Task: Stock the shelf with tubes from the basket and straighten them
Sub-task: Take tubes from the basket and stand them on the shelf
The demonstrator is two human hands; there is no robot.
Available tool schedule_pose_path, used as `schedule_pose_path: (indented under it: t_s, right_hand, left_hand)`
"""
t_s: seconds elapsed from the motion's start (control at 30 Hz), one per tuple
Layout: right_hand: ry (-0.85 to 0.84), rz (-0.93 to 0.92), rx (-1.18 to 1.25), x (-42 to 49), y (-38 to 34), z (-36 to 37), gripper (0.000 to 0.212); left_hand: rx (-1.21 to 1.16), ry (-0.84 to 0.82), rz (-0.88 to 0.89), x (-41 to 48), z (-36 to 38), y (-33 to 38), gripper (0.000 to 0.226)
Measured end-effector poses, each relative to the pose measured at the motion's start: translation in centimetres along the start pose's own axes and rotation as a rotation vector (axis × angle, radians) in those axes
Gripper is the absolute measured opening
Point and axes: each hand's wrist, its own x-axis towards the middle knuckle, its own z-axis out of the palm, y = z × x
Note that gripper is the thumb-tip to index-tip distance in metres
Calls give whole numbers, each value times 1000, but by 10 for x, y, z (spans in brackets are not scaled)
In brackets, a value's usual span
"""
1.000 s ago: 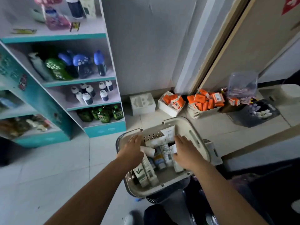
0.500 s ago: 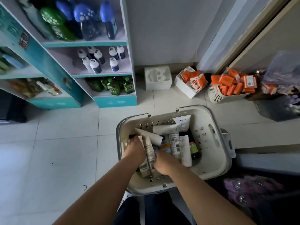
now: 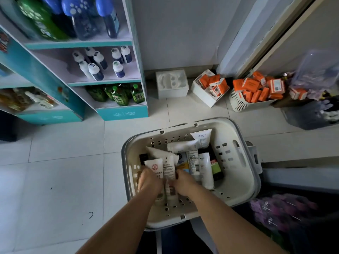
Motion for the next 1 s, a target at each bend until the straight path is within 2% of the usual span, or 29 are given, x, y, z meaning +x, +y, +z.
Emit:
schedule_pose_path:
  t_s: [0.1,0.2,0.27,0.33,0.37,0.43,0.47,0.5,0.53,0.63,0.7,0.77,0.87,1.0]
  right_hand:
    - [-30,36,224,-10,3,-15,23]
    - [-124,29,775,-21,3,-24,24]
    - [-172,-7,1047,-31,-1,-26,27]
    - [-152,-63,1076,-40,-8,-27,31]
    - [-107,-100,1010,-46,-13,-27,40]
    - [-11,-175,842,-51,-20,-27,73]
    - [42,-198,828,-57,-22,-28,83]
    - [79,-219,870,-64,-23,-28,82]
    - [94,-243,930,-72,-25,-28,72]
    - [45,-318,1169,-103,-30,-31,34]
    - [26,-344,1325,-118,-29,-30,37]
    - [98,-349,1377,-136,-30,-26,41]
    - [204,-384,1430,-161,-28,-19,25]
    - [271,-485,1491,-190,-21,-10,29]
  left_hand:
    - [-55,-69,71,0,-7,-3,37]
    - [-205,-139,105,-5,-18,-1,20]
    - [-288,-176,139,-12,-27,4,19]
    - [-314,-183,216,-18,-34,9,28]
    - [-308,-186,269,-23,-40,12,30]
    - [-311,-184,360,-29,-49,18,25]
    - [-321,-191,411,-36,-55,20,18]
    - [-334,-208,455,-43,-62,21,14]
    - [-348,-224,504,-50,-68,22,14]
    - [-377,-252,604,-69,-87,23,23]
    - [-420,-282,634,-81,-97,23,25]
    - [-455,-320,662,-93,-105,23,23]
    - [-437,-336,742,-111,-113,22,20]
    - [-385,-371,830,-136,-113,20,14]
